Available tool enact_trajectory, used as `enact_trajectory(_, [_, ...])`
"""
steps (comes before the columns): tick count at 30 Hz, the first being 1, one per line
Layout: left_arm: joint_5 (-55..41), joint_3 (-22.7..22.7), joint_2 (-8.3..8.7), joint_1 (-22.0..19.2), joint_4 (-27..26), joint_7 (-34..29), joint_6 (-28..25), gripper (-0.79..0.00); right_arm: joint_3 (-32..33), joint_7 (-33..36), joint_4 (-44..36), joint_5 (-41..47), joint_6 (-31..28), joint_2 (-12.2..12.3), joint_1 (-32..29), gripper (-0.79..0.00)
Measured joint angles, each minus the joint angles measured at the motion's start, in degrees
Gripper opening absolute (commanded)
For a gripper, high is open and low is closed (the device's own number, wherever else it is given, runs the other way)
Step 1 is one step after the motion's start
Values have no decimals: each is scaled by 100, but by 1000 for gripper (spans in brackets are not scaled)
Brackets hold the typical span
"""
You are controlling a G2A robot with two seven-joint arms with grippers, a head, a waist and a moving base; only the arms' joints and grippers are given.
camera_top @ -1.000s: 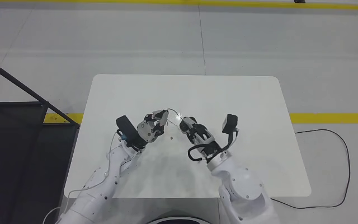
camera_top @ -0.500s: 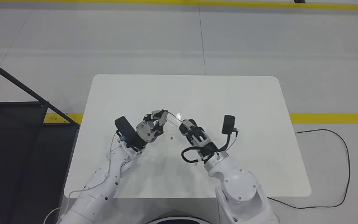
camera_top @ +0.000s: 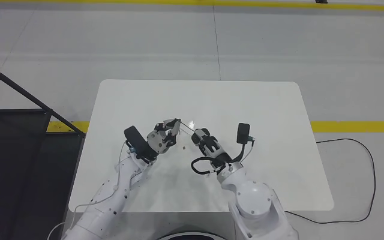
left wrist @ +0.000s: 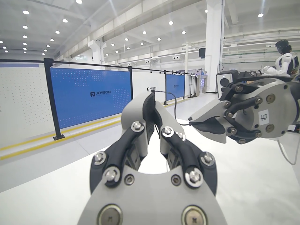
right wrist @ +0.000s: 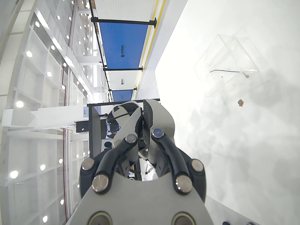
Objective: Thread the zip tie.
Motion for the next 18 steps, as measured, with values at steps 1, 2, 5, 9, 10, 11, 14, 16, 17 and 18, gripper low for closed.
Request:
enact_trajectory(1, [21,0,-1,1,2,8,0,-785,11,-2,-14,35,-20,-1,-10,-785])
enact_trajectory(2, [40,-2,-1,1,3,13,3,-785,20,-4,-23,59,-33,-1,-17,-785])
enact_trajectory(5, [90,-9,-2,4,5,27,23,-785,39,-6,-46,122,-69,-1,-36,-785])
enact_trajectory(9, [105,-11,-7,14,-6,52,16,-785,9,-3,-37,85,-27,1,-22,-785])
enact_trajectory(10, [109,-13,-8,17,-8,56,14,-785,-11,-17,-29,67,-4,-1,-8,-785])
enact_trajectory(11, [114,-15,-9,17,-11,59,14,-785,-24,-28,-22,57,14,-3,5,-785])
enact_trajectory(14, [129,-19,-12,21,-13,66,14,-785,-61,-60,0,25,97,-9,45,-785])
enact_trajectory(16, [139,-20,-14,22,-15,75,4,-785,-90,-92,11,-26,204,-13,74,-785])
enact_trajectory(17, [138,-20,-15,23,-16,83,-11,-785,-104,-113,16,-51,263,-16,89,-785])
enact_trajectory(18, [127,-21,-15,26,-17,91,-34,-785,-119,-136,19,-68,317,-19,106,-785])
